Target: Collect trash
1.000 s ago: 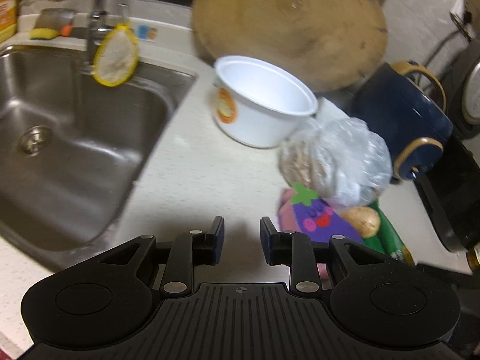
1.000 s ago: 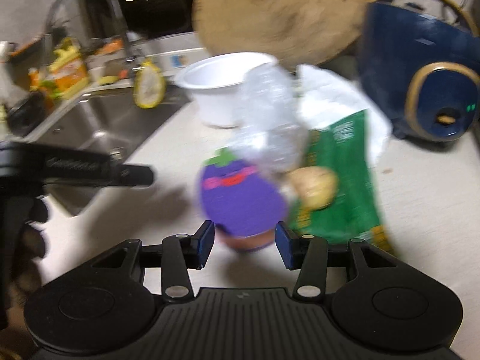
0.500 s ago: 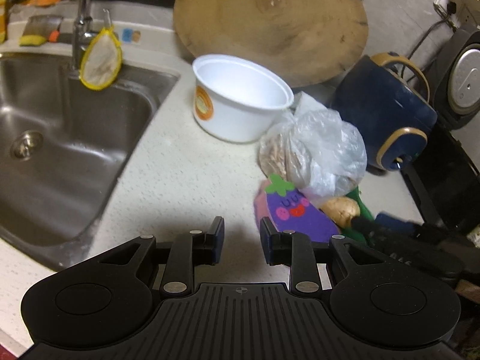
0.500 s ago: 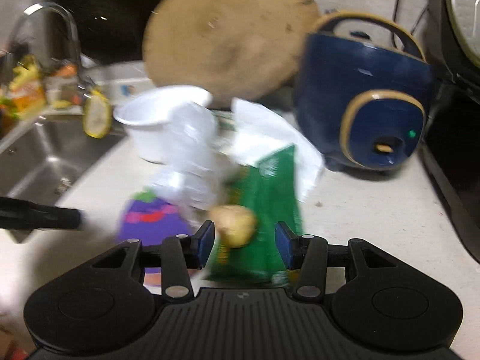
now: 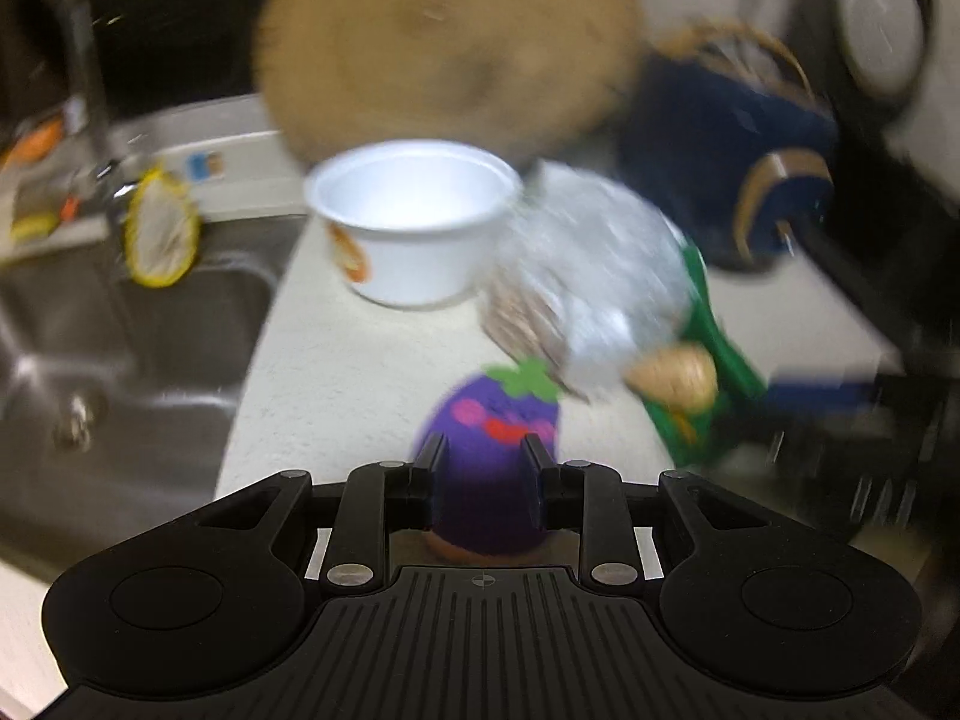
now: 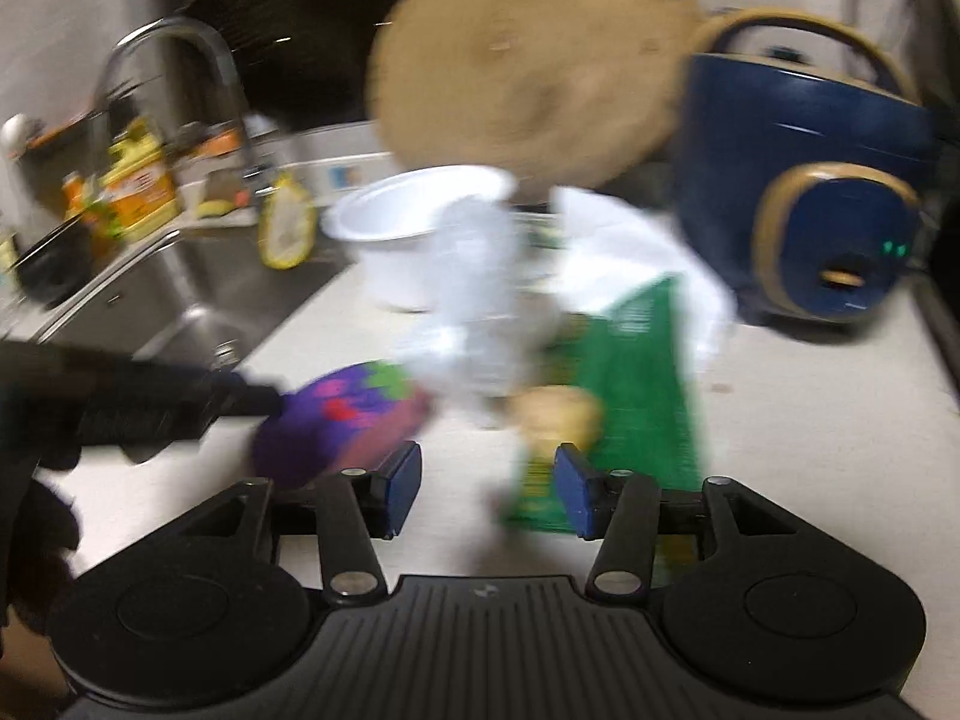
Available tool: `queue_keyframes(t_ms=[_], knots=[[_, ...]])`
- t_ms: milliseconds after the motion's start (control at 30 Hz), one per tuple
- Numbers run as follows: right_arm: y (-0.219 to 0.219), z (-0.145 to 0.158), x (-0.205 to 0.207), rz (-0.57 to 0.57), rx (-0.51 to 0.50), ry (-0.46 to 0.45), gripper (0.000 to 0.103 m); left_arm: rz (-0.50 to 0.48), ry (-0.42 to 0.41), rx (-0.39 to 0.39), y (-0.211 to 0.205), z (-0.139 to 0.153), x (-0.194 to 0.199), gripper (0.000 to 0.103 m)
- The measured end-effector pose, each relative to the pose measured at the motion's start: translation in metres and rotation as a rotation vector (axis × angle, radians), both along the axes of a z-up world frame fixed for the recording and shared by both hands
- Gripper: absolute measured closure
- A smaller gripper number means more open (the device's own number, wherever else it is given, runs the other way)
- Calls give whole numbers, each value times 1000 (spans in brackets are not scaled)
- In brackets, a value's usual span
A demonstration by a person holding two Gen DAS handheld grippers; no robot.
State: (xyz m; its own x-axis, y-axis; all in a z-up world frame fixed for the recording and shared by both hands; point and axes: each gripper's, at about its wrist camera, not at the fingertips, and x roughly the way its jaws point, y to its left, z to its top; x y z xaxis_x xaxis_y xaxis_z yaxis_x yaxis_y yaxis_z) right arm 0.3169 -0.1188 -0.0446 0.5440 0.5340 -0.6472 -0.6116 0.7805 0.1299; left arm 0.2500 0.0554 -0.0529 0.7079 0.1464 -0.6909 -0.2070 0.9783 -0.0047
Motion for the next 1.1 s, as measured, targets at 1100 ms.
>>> queue_keyframes(t_ms=[1100], knots=[[12, -18, -11, 48, -93, -102, 33, 36, 20, -125, 15, 10, 130, 63]])
